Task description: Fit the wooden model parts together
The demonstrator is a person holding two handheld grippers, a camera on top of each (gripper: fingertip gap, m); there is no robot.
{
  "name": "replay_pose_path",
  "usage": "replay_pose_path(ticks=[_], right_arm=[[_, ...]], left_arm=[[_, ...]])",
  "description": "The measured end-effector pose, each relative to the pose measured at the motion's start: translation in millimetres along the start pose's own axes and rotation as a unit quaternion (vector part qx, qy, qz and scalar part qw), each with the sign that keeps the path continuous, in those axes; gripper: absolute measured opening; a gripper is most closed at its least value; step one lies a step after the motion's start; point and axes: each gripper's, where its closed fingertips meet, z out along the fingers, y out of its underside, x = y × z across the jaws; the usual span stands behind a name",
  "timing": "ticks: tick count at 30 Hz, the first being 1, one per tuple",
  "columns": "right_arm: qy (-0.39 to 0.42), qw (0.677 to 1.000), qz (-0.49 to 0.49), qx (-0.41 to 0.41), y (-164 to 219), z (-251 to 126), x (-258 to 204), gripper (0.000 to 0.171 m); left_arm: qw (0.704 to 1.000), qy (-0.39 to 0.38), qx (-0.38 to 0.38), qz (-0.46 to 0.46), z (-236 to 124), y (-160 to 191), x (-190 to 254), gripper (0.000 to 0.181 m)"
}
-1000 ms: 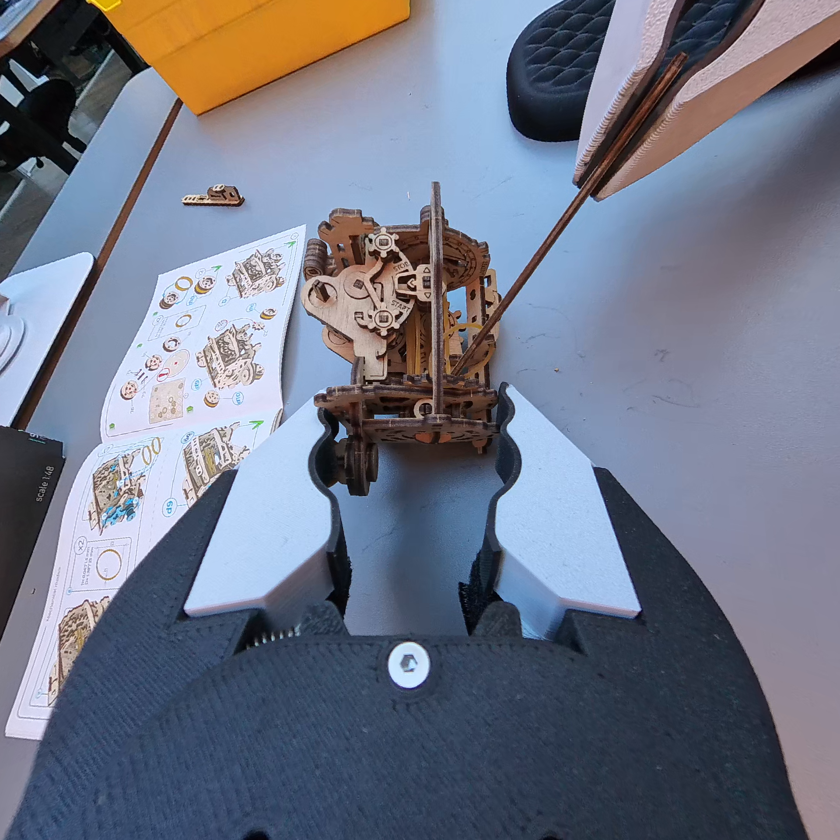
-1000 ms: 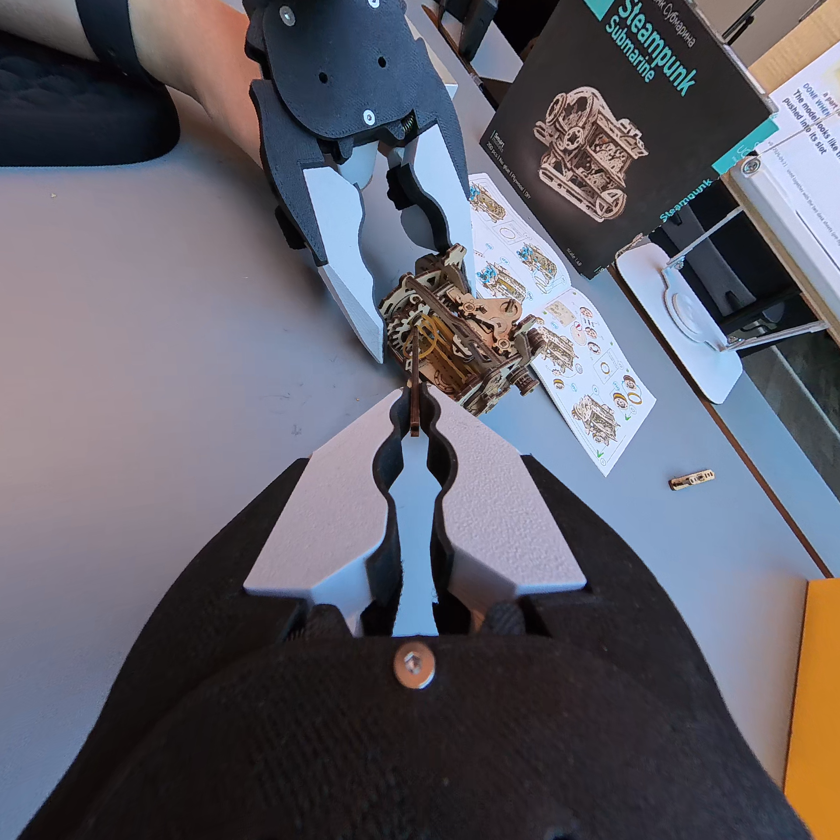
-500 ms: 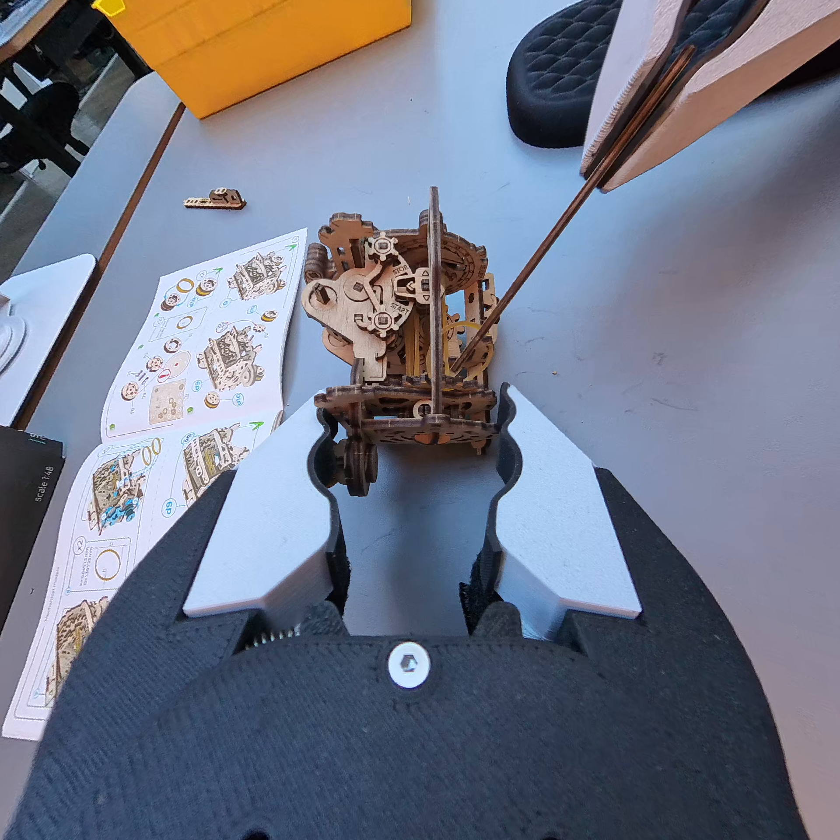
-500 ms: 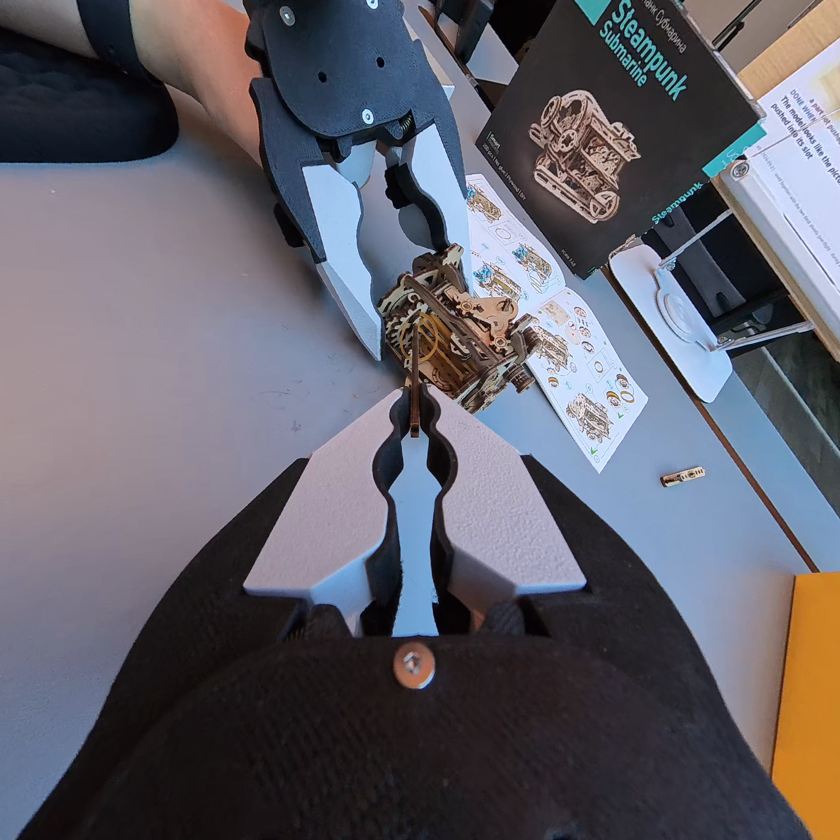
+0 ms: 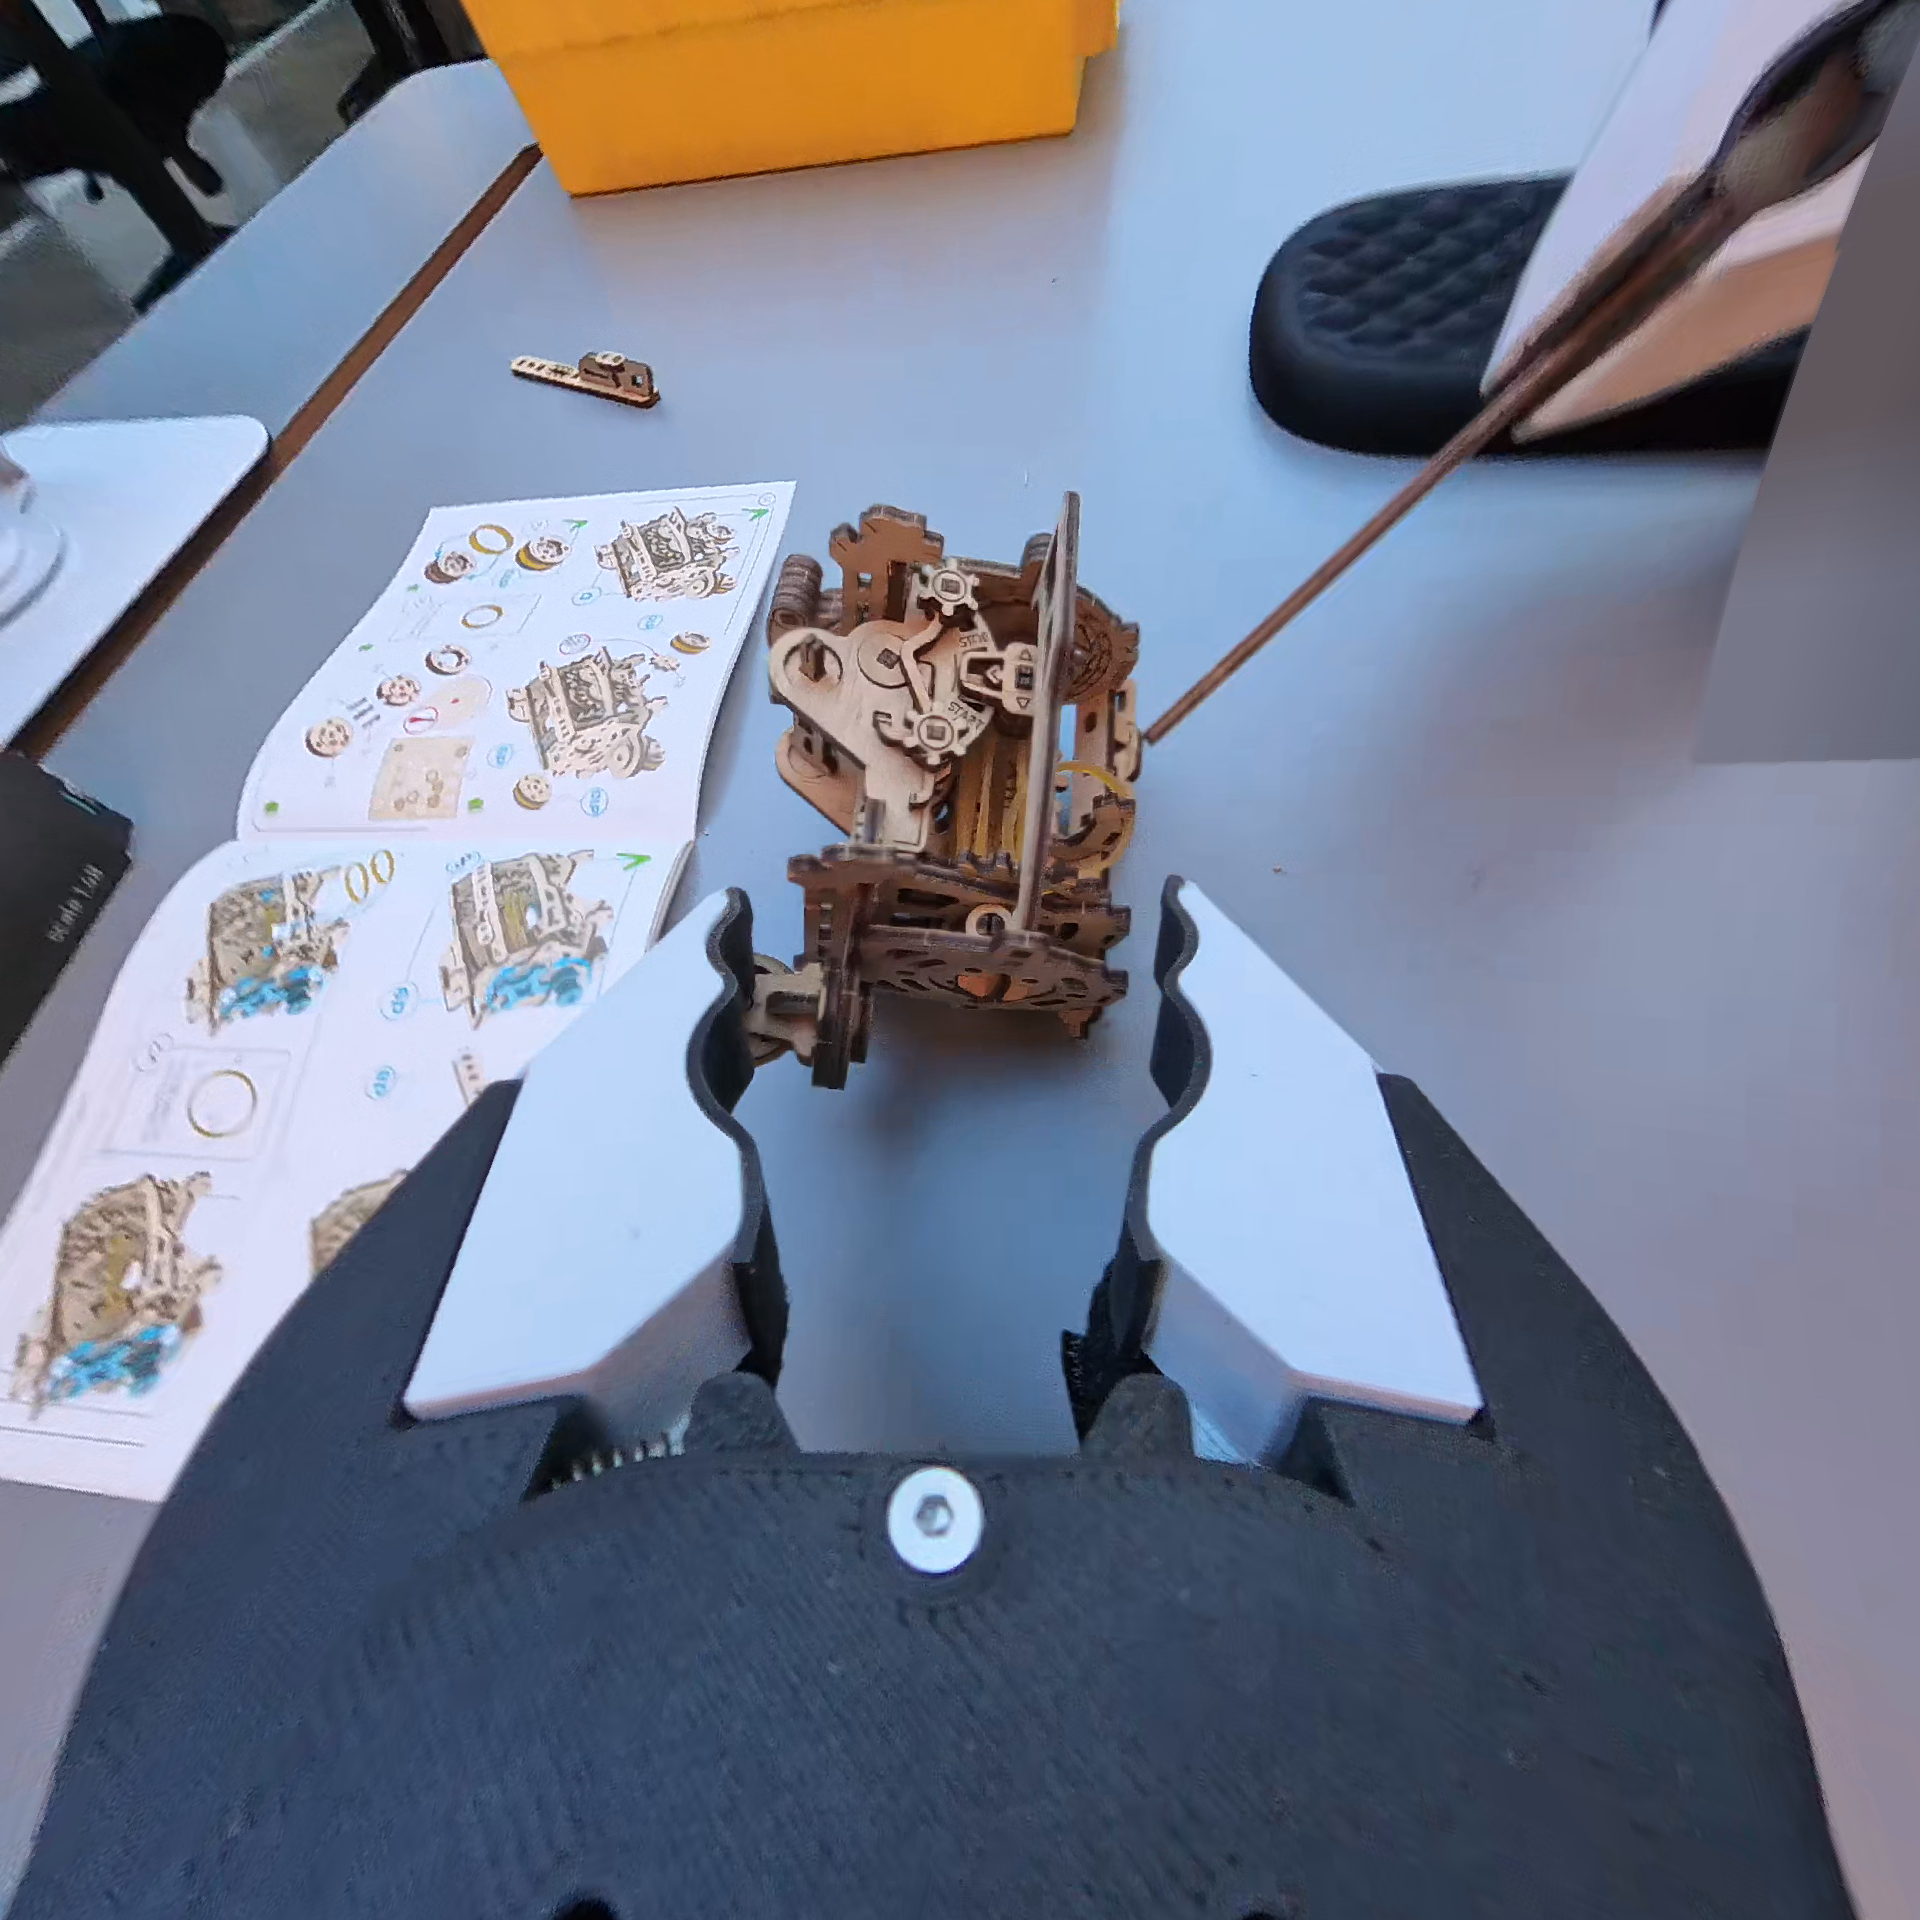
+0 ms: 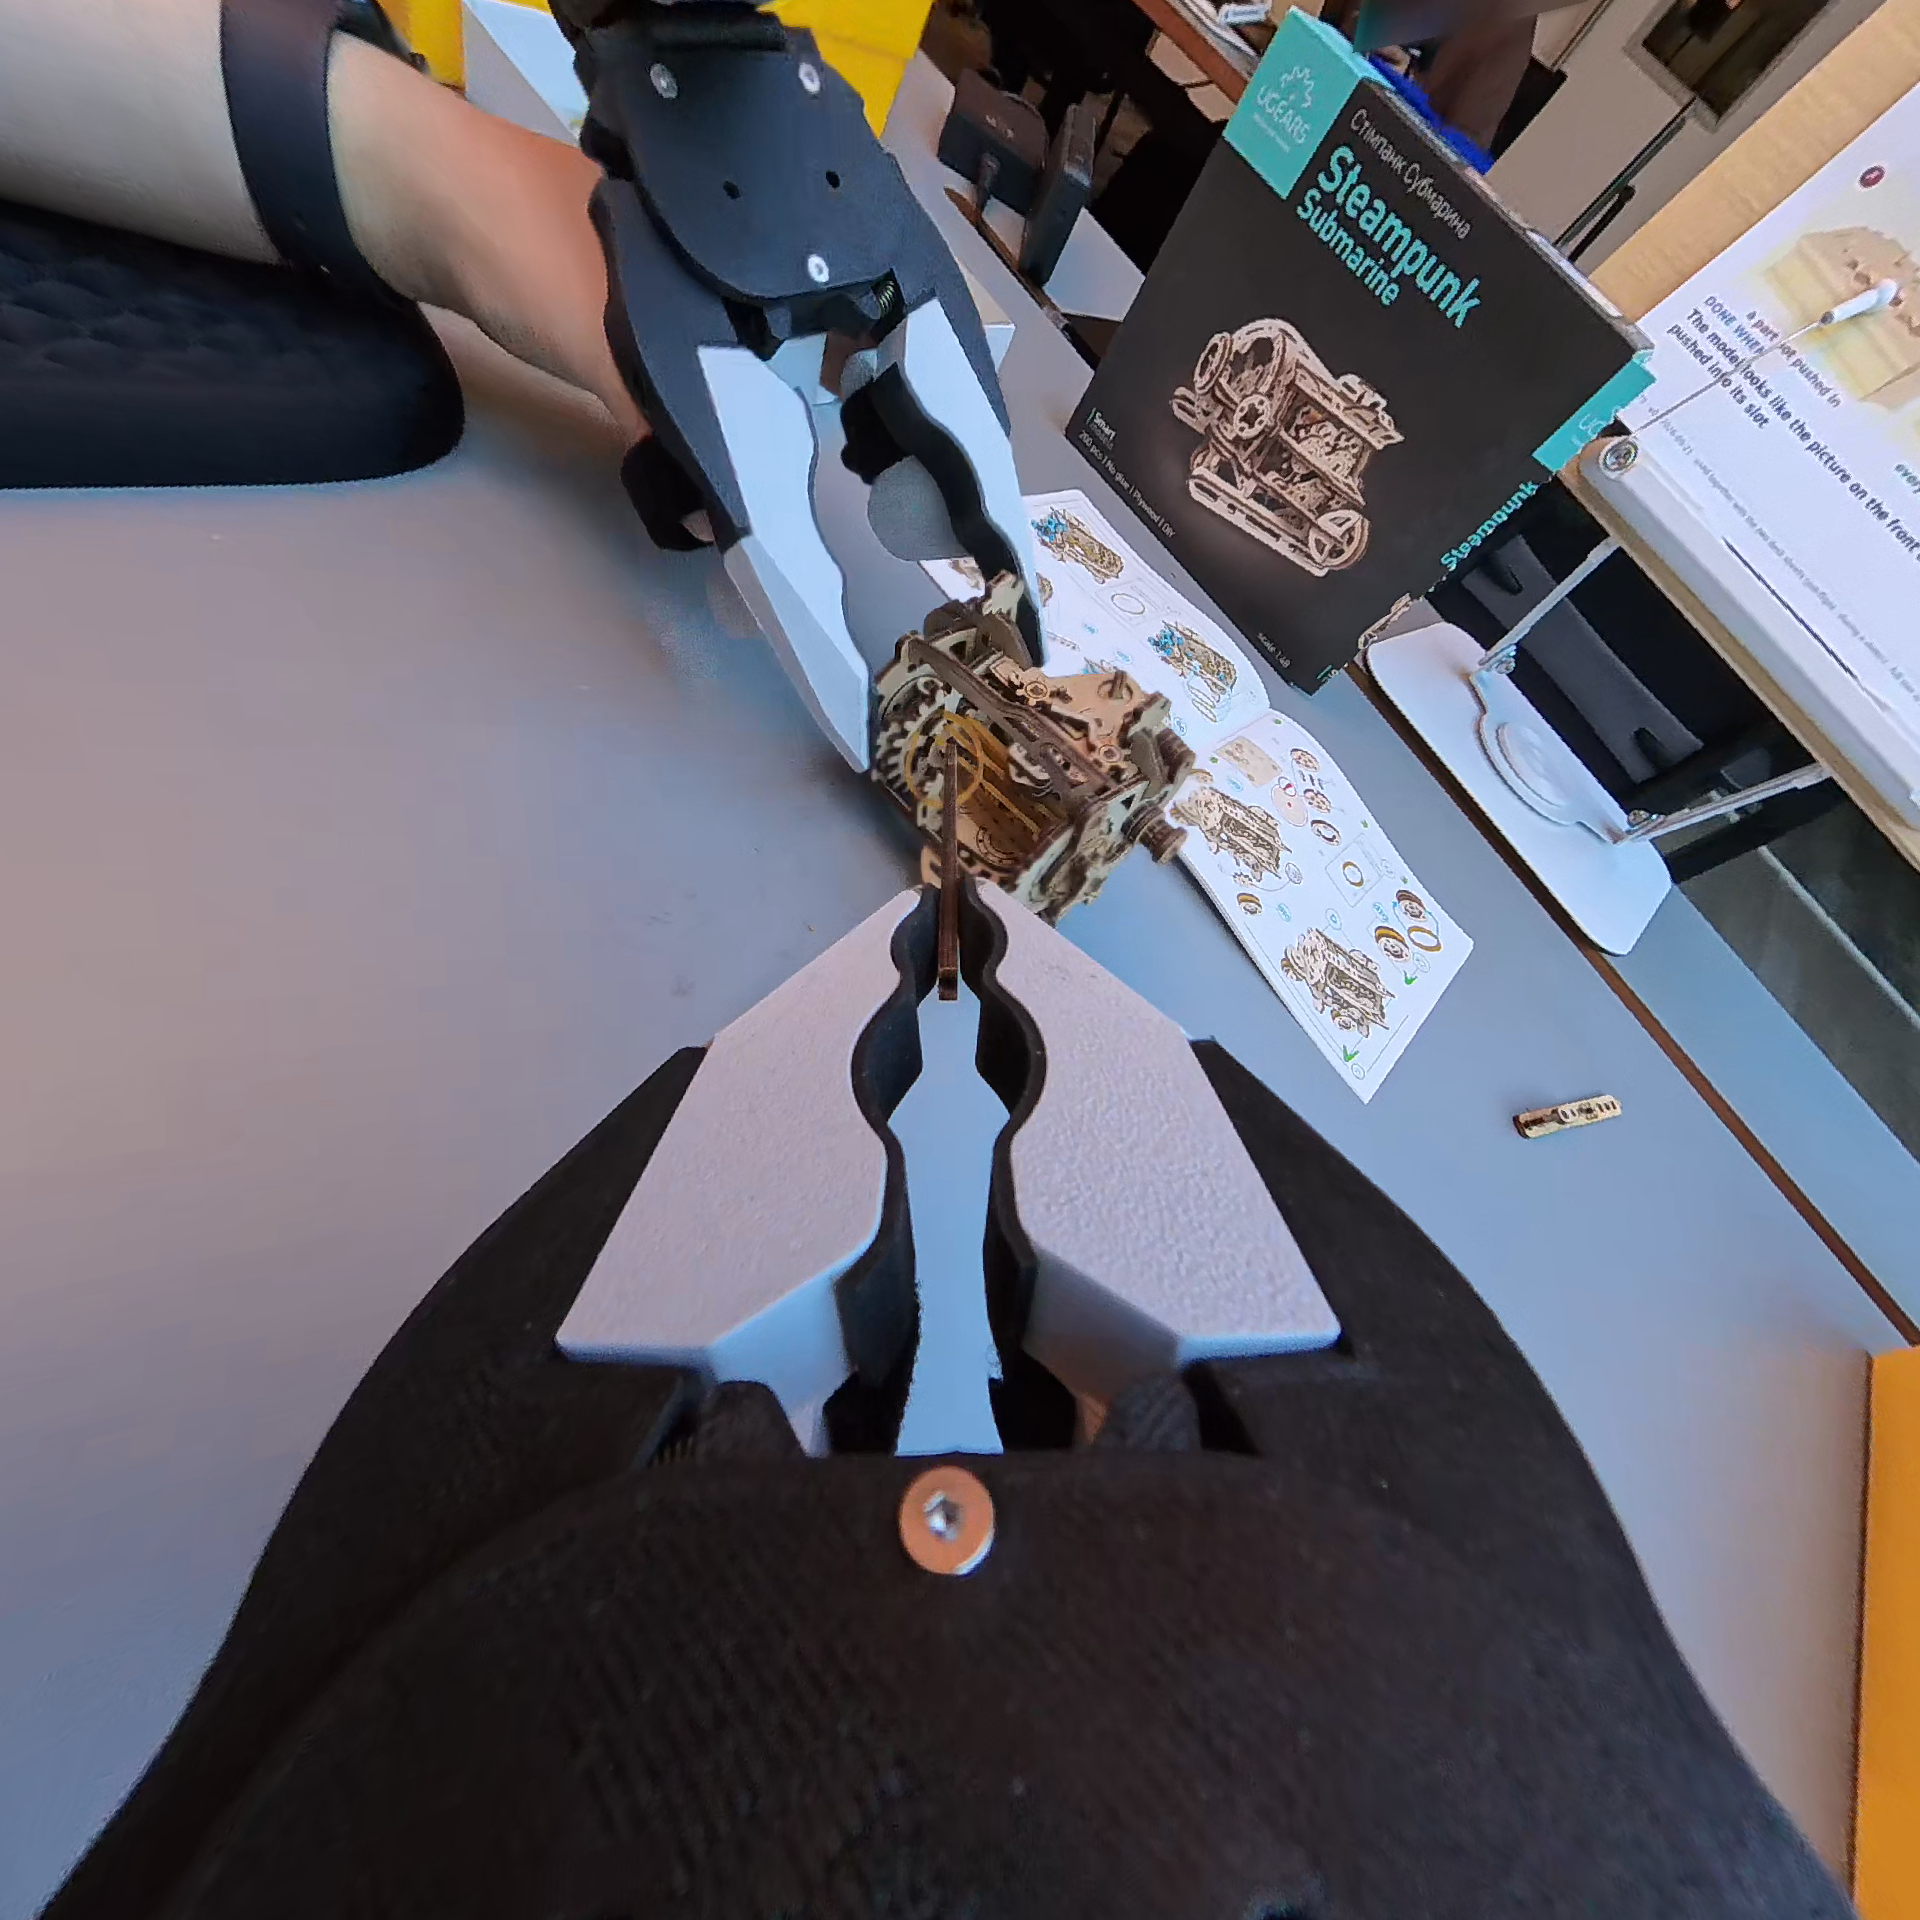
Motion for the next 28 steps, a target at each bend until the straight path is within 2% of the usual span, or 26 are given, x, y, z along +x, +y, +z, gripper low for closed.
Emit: replay_pose_path(ticks=[1,5,9,12,14,17,21,24,26,28], right_arm=[[-0.002,1.0,-0.001,0.002,0.2,0.6,-1.1,0.002],[-0.002,1.0,-0.012,0.02,0.8,1.2,-1.0,0.002],[-0.029,0.998,-0.005,0.06,-1.1,-5.8,3.0,0.002],[-0.05,0.995,0.013,0.088,-4.1,-15.3,11.4,0.002],[-0.049,0.994,0.007,0.096,-3.4,-20.7,18.4,0.002],[-0.051,0.993,0.011,0.103,0.8,-25.5,25.1,0.002],[-0.079,0.988,0.043,0.126,1.8,-31.7,24.3,0.002],[-0.081,0.987,0.052,0.132,4.0,-35.4,25.8,0.002],[-0.078,0.986,0.059,0.134,8.0,-38.7,28.7,0.002],[-0.085,0.984,0.079,0.138,12.8,-41.4,31.9,0.002]], left_arm=[[1.0,0.004,0.007,-0.024,-3.3,-2.3,0.4,0.078],[0.99,-0.007,0.028,-0.139,-15.2,-11.4,-6.0,0.08],[0.964,-0.035,0.013,-0.264,-22.1,-5.8,-9.8,0.084],[0.946,-0.043,0.013,-0.322,-24.4,-5.5,-5.7,0.087],[0.939,-0.076,-0.004,-0.335,-26.0,1.1,-6.0,0.089],[0.94,-0.128,-0.034,-0.315,-28.0,13.8,-4.6,0.087],[0.947,-0.15,-0.036,-0.282,-25.5,13.9,-8.1,0.069],[0.958,-0.144,-0.031,-0.245,-30.1,7.8,-7.6,0.065],[0.978,-0.133,-0.018,-0.157,-39.6,-4.7,2.4,0.064],[0.989,-0.141,-0.042,0.028,-51.0,-14.6,13.8,0.049]])
